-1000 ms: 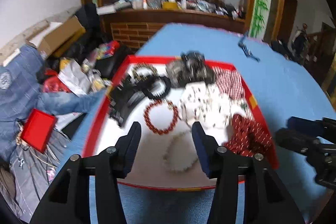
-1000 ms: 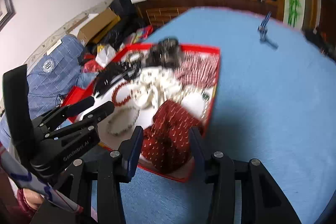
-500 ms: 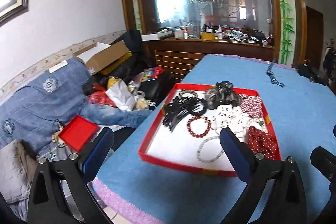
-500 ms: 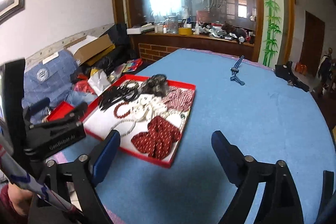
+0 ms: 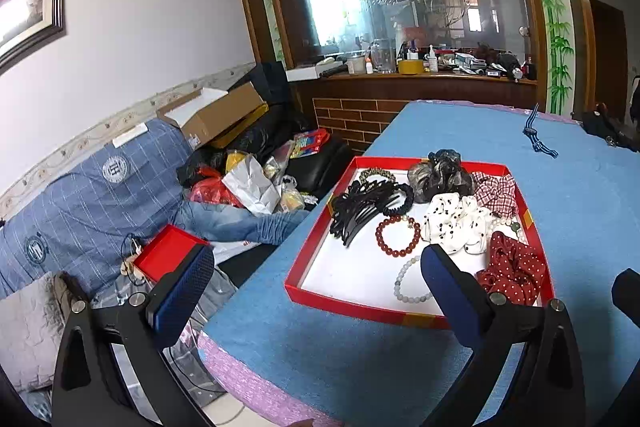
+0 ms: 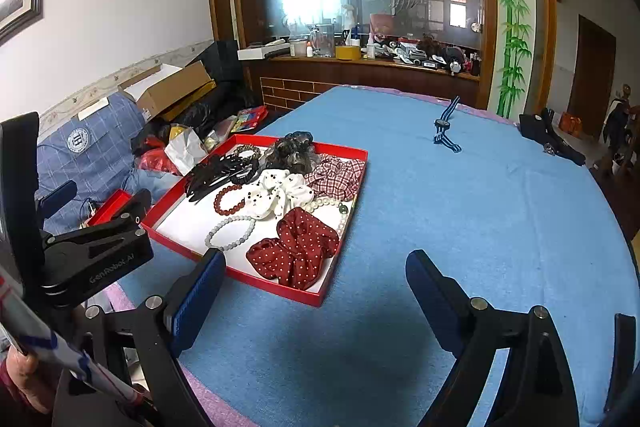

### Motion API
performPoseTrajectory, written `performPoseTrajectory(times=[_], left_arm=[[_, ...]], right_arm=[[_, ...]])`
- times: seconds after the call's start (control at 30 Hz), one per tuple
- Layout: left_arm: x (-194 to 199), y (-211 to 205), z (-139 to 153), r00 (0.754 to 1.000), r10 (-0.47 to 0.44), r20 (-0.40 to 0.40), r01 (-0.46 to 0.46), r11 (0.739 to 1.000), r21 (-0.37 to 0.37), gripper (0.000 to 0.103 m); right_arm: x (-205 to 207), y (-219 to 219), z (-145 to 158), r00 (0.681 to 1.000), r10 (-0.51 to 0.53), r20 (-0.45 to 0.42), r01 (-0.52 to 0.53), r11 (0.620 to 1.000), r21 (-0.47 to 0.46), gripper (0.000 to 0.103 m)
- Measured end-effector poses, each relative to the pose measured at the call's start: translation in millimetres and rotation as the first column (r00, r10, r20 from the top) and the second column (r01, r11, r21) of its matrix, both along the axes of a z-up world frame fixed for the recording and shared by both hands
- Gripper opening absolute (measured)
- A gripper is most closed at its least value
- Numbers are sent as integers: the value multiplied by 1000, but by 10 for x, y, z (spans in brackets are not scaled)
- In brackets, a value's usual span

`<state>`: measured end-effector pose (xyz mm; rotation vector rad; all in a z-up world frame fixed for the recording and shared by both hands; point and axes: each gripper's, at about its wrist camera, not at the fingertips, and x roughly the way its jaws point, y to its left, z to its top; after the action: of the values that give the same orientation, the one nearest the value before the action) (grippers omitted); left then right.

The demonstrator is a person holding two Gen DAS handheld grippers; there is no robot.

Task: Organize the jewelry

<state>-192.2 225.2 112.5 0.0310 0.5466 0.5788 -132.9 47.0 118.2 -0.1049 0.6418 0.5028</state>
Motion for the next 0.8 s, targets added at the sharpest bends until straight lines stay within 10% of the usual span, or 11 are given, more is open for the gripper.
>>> performPoseTrajectory(times=[0.8], left_arm=[[183, 255, -274, 997, 2, -71, -8, 996, -83, 103]], right_arm=[[122, 235, -170, 999, 8, -45, -11, 998, -66, 94]])
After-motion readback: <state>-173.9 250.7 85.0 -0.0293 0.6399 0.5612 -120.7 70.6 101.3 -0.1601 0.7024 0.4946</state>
